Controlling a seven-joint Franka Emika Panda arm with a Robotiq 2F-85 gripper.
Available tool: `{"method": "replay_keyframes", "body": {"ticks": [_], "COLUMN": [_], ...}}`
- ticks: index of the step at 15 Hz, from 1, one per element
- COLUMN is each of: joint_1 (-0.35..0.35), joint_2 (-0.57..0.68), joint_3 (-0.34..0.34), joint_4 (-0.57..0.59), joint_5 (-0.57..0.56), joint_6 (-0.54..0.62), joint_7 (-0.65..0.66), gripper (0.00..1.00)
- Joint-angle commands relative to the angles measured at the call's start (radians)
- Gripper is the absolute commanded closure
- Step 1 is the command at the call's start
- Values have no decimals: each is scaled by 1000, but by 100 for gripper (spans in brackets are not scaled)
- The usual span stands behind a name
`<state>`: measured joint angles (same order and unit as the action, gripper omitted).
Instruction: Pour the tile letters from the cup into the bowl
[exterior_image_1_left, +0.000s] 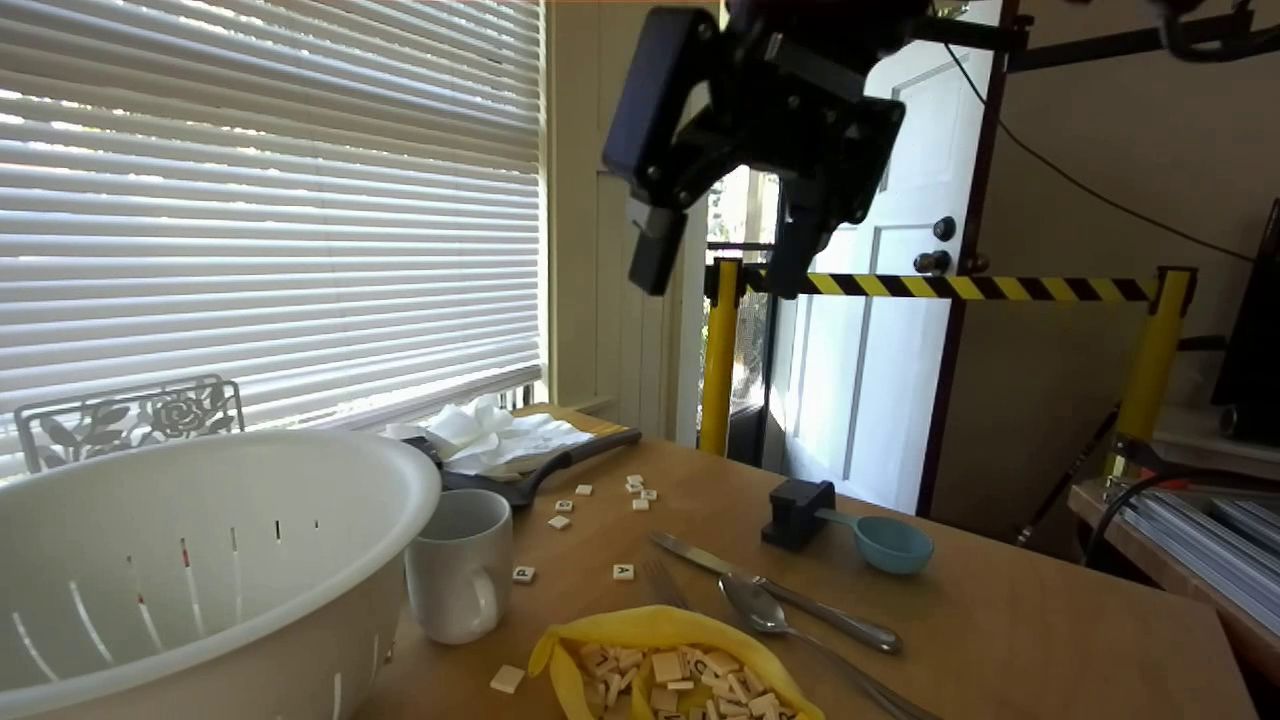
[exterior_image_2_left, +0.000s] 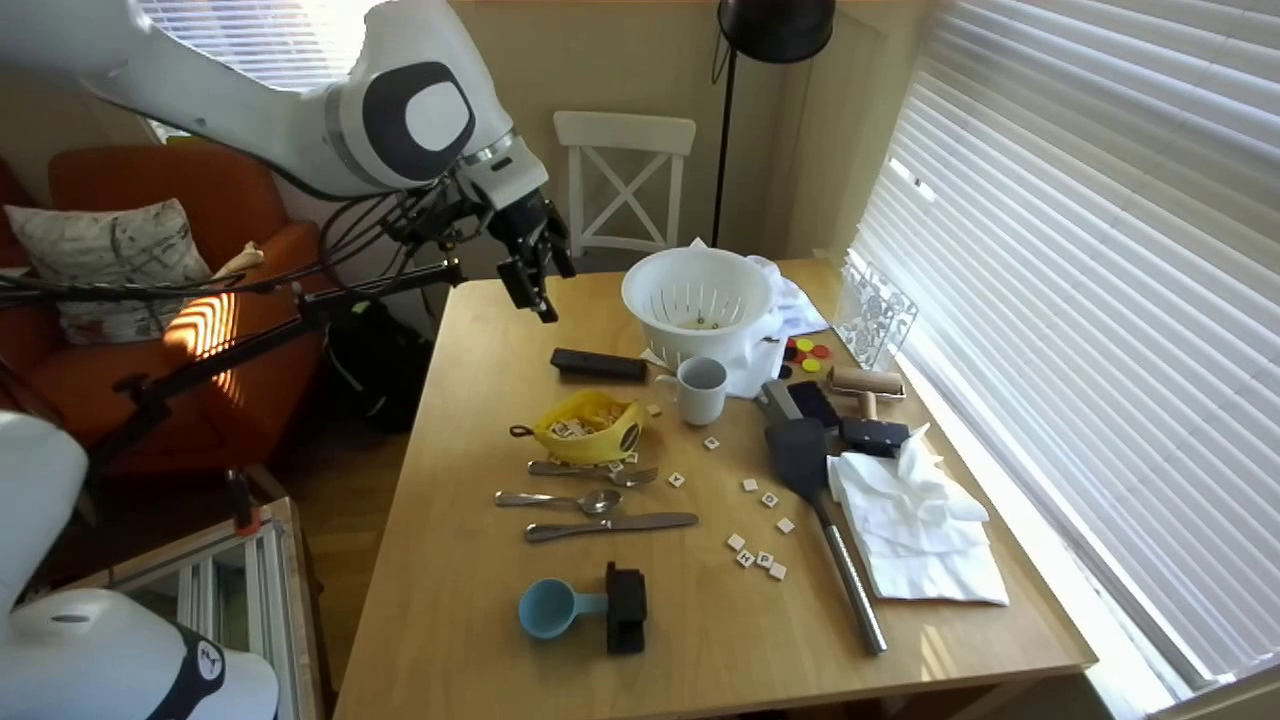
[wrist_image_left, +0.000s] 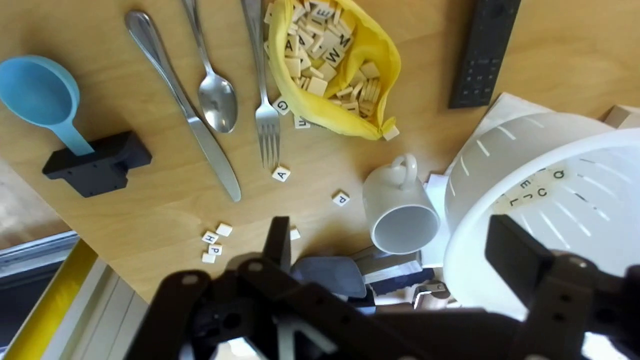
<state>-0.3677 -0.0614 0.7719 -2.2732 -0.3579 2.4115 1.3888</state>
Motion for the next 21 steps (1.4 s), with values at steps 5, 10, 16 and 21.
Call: {"method": "replay_keyframes", "body": {"ticks": [5,10,16,21], "joint_1": [401,568,628,684], "joint_2": [365,403,475,587], "joint_3": [-397,-593,-664,-742], "joint_4": [211,219,292,331], "joint_5": [-257,-182,-175,-86], "joint_6": [33,88,66,150], "joint_7": [106,69,172,332], "gripper": [0,0,0,0]}}
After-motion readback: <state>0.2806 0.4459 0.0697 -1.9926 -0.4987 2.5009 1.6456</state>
